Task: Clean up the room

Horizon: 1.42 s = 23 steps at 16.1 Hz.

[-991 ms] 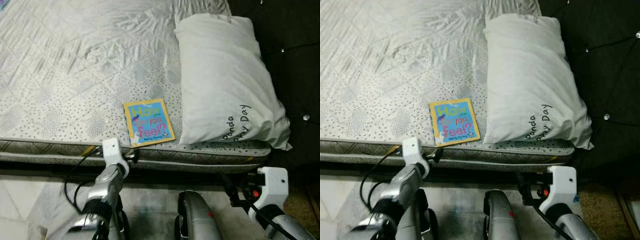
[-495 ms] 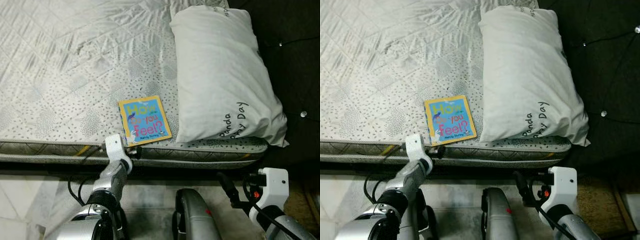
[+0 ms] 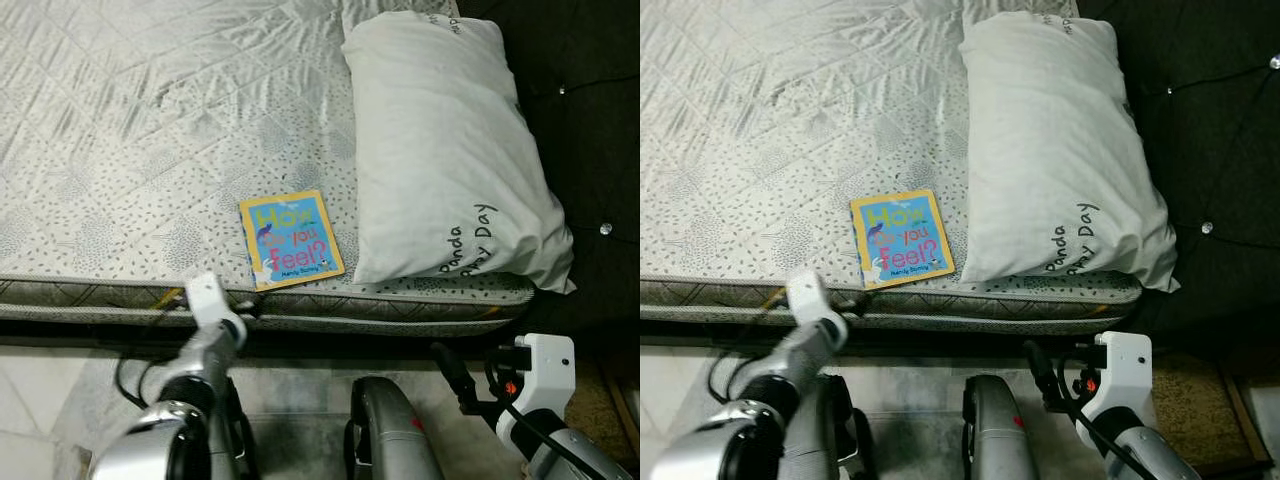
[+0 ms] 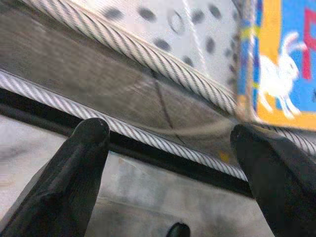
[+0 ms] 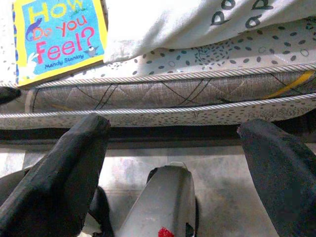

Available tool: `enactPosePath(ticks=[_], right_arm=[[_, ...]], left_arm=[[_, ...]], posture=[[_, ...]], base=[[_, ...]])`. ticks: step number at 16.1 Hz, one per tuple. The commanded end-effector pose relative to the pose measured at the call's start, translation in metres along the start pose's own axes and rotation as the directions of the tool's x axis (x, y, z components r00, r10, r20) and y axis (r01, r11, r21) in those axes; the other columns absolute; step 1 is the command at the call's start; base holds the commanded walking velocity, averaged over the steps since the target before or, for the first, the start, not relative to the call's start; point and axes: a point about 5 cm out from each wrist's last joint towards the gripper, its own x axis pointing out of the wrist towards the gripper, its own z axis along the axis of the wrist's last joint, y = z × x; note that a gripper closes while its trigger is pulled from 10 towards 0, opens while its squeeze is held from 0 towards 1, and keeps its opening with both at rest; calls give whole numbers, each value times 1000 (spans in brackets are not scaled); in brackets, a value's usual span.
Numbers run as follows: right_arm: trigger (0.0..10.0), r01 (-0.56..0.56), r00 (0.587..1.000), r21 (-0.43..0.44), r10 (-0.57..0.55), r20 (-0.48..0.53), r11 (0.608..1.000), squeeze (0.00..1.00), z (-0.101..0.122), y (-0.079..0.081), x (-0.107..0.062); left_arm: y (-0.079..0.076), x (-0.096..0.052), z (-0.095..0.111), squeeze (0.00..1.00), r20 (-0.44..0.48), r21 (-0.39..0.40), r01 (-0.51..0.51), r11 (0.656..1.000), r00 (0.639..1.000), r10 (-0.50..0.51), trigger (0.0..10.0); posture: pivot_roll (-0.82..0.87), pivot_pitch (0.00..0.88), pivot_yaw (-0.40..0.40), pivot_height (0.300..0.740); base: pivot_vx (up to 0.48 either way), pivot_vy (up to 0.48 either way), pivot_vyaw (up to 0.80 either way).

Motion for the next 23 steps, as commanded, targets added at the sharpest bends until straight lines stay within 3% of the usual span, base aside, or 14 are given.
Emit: enactPosePath(ticks=[1,6,9,12,18,21,23], right_arm=[[10000,22,1000,8,-22,-15,1000,0,-2,-3,-4],[10000,23,1000,7,-23,-19,1000,0,-2,-4,-5],[10000,22,1000,6,-22,-19,1000,0,-2,-4,-6],[10000,22,1000,6,-21,-20,1000,0,-2,-4,-7],[10000,10,1000,13,-10,-22,1000,0,-2,-3,-3],[10000,8,1000,13,-7,-21,1000,0,-3,-2,0],[10000,8,1000,16,-8,-17,1000,0,-3,-1,4]], left_arm=[[5,-1,-15,0,-62,-14,-18,1000,998,17,10000],[6,-1,-19,0,-113,20,14,1000,993,-12,10000],[4,0,-13,0,-96,62,17,998,995,-11,10000],[-9,2,-8,0,-87,67,53,996,995,-47,10000],[-33,2,-18,0,-105,58,119,991,988,-113,10000],[-27,0,-30,0,-132,46,92,995,988,-85,10000],[-21,0,-28,0,-98,34,64,997,993,-61,10000]], posture=[[-330,349,-79,628],[-339,345,-83,628],[-349,346,-85,628],[-349,345,-87,628],[-341,342,-87,628],[-336,331,-82,628],[-327,325,-75,628]], base=[[0,0,0],[0,0,0],[0,0,0],[0,0,0],[0,0,0],[0,0,0],[0,0,0]])
